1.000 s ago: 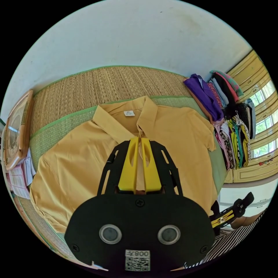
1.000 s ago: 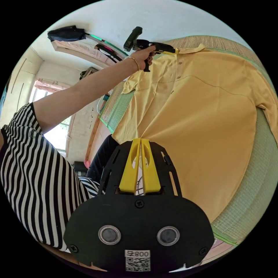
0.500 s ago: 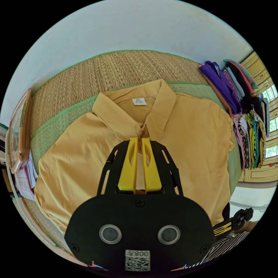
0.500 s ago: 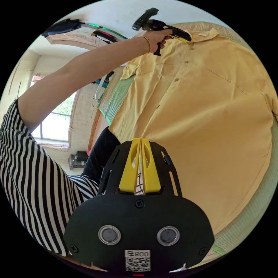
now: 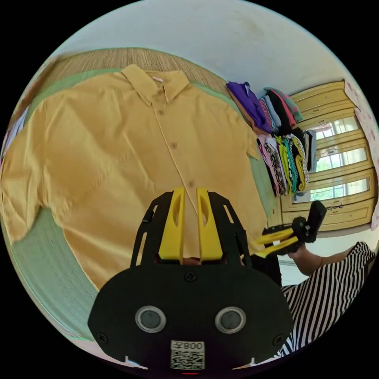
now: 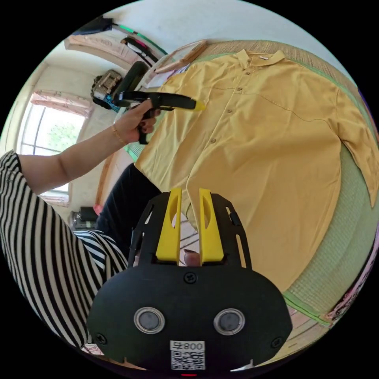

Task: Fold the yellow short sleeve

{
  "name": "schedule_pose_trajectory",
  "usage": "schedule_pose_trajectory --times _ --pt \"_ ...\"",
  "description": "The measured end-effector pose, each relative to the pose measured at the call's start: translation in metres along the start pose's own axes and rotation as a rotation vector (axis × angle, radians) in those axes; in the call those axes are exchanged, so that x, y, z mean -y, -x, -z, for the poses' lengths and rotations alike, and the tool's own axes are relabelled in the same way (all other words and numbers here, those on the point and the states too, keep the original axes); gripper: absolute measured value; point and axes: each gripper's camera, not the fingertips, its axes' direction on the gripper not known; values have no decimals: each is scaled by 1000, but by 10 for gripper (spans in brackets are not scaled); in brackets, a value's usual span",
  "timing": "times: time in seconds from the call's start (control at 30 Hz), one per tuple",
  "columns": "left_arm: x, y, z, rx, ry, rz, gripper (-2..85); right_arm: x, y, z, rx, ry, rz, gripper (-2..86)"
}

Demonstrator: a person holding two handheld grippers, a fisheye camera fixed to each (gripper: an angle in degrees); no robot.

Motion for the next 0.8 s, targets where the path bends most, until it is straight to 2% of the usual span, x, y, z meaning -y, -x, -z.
schedule_pose_trajectory --times 0.07,0.2,0.33,0.43,0.5,0.6,0.8 --pt "-66 -8 -1 -64 17 36 56 -5 14 -14 -67 53 34 80" --pt "-142 -15 -2 -112 40 104 52 -9 28 -51 -273 121 70 66" --pt "-187 -20 -12 -169 69 143 52 -8 16 -60 -274 111 48 13" --pt "-198 -28 -22 -194 79 114 54 -6 -21 -47 -106 78 -37 1" --pt "-201 -34 -31 -205 102 90 59 -10 -66 -34 133 24 -131 0" --pt "-201 -40 -44 -217 116 66 67 -19 -116 -20 373 -51 -211 1" --pt "-203 -39 -60 -313 89 79 81 -28 -161 -14 510 -66 -236 1"
